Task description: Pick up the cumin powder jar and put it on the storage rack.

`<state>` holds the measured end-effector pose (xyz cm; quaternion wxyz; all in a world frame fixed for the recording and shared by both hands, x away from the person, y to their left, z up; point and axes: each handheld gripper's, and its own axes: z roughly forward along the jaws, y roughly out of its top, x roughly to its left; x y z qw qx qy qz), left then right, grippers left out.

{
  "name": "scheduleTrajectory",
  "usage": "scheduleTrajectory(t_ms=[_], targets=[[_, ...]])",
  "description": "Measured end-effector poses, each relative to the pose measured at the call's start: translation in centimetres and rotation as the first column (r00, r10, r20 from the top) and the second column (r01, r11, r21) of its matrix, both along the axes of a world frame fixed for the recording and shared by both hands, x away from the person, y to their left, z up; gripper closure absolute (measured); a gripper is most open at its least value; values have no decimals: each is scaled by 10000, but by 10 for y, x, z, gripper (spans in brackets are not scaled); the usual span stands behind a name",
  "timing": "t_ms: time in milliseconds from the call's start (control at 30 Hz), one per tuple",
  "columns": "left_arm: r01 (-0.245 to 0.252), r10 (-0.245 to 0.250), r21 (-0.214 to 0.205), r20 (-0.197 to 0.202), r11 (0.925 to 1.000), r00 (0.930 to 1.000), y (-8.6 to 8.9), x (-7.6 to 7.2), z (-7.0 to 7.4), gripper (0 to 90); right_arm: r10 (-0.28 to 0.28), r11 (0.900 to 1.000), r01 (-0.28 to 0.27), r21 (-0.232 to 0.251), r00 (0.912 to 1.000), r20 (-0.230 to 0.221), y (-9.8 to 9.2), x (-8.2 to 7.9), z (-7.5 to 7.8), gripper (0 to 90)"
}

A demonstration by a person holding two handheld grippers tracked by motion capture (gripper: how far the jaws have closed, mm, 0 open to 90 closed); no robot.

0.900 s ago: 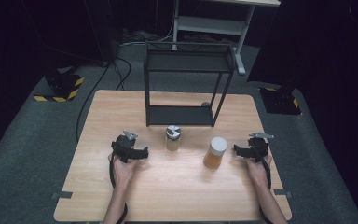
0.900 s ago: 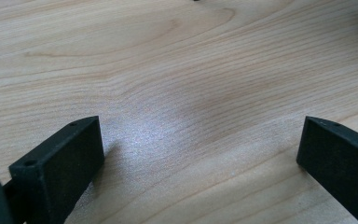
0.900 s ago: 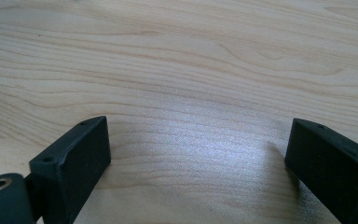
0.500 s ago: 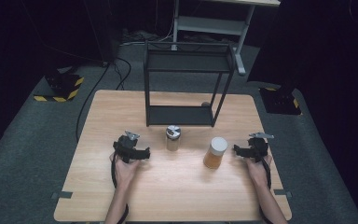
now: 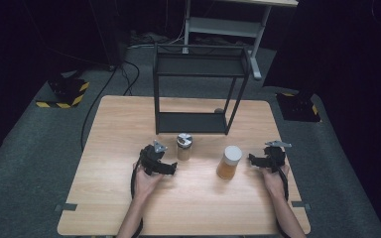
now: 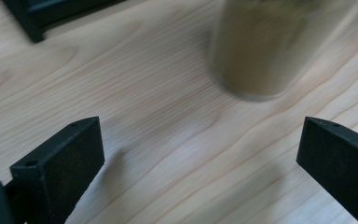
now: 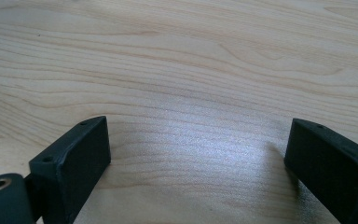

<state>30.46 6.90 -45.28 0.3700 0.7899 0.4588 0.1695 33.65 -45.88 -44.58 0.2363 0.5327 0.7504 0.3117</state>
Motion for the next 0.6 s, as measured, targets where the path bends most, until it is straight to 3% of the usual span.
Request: scheduleTrajectory(t_ms=[333,600], targets=[[219,-210,-378,224,9990,9995,-21,12,-2,20,-10,10000,10,9,10000,7,0,0,0,62],[-62,82,-506,378,9987,9993,-38,22,-4,42,-11,10000,11,10,10000,5,0,0,0,62]])
